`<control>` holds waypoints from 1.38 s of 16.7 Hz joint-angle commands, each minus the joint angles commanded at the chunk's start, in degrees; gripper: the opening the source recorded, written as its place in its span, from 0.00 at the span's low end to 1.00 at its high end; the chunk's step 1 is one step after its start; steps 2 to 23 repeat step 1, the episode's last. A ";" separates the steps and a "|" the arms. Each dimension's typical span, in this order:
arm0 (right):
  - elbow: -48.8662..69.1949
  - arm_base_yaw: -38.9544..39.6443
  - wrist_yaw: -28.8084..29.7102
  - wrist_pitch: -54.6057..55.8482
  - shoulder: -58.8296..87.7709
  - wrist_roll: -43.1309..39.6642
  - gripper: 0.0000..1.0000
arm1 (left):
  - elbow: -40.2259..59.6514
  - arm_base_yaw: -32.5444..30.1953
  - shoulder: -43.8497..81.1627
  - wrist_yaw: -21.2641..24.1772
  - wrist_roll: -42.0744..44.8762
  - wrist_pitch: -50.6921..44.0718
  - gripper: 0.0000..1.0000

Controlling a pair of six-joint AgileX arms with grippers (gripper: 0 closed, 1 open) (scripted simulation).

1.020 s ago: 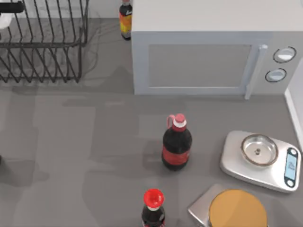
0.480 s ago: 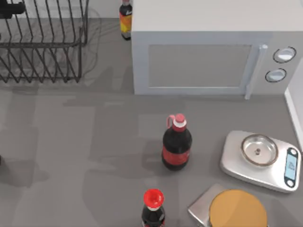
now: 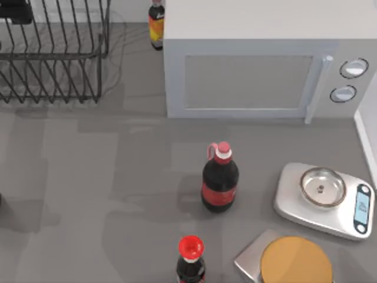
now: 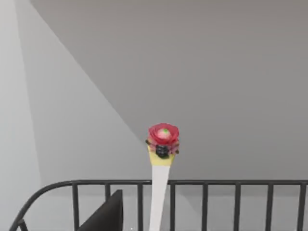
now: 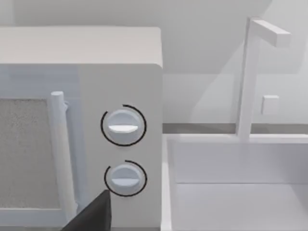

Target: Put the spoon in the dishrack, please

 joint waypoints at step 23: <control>0.00 0.00 0.00 0.00 0.00 0.00 1.00 | 0.00 0.00 0.00 0.00 0.00 0.00 1.00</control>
